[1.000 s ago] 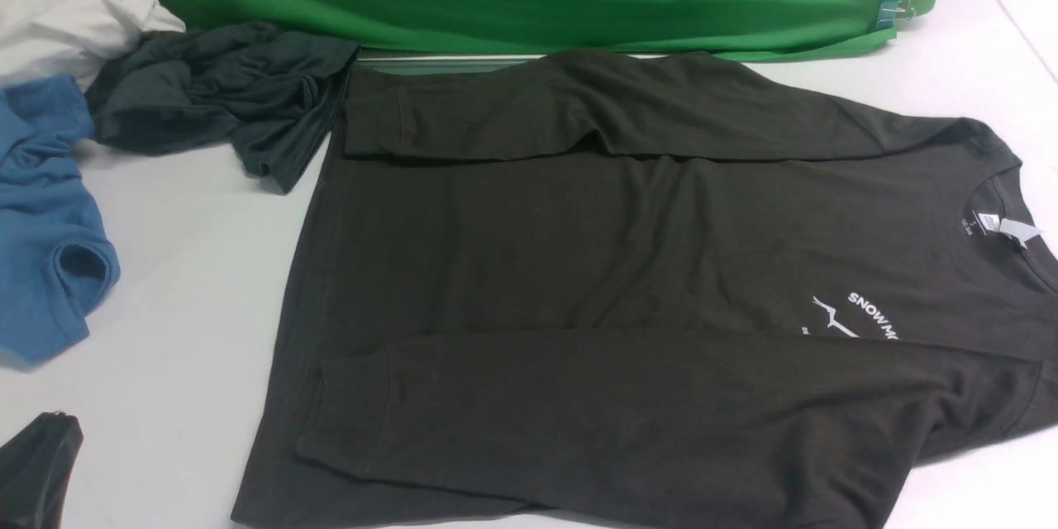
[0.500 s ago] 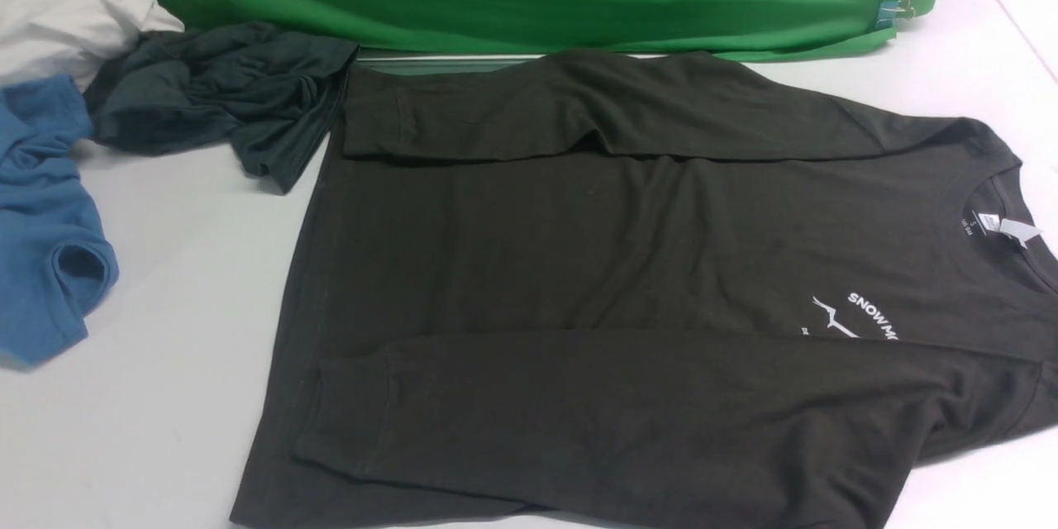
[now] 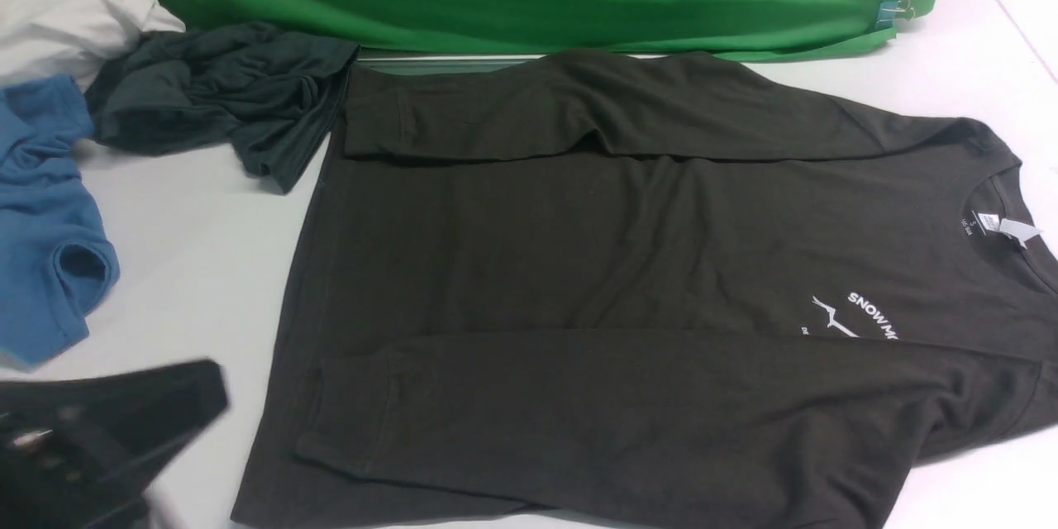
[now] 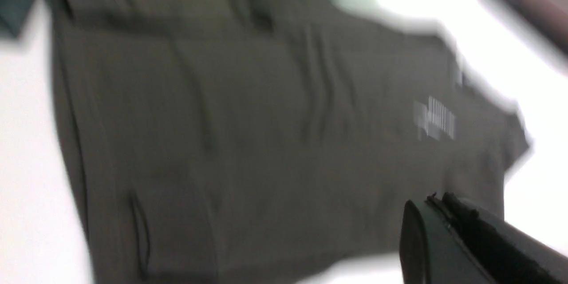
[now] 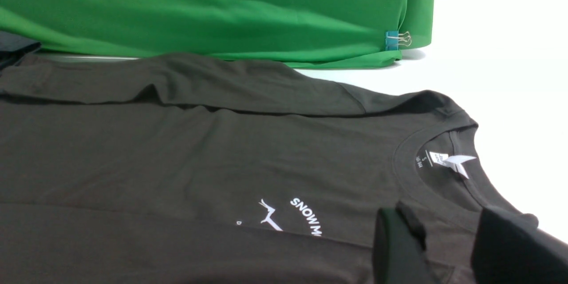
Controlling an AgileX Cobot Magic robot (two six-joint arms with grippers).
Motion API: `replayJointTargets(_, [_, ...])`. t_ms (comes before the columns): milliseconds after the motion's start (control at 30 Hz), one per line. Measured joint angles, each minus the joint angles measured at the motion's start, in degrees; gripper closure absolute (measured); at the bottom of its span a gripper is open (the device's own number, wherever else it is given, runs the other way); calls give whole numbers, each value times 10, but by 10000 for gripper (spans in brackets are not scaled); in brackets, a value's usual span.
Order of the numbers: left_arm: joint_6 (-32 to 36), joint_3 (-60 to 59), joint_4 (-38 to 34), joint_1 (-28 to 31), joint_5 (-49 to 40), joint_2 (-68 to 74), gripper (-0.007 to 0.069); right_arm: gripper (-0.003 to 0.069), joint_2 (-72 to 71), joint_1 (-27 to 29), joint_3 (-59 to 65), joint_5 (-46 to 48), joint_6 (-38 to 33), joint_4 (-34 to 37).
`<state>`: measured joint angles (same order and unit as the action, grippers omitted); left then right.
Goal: Fold a long-sleeved shirt on a white desktop.
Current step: 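Grasp the left edge of the dark T-shirt lying flat on the table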
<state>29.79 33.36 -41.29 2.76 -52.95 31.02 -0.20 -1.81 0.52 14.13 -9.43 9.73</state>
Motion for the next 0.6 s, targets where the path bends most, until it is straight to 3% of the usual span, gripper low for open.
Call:
replayJointTargets(200, [73,46,23,-17,-9,153,605,419,0,0,0,0,0,0])
replayJointTargets(433, [104,47,26,-101,47,236,605,419,0,0,0,0,0,0])
replayJointTargets(600, [110,74,26,-123,65,269,605,419,0,0,0,0,0,0])
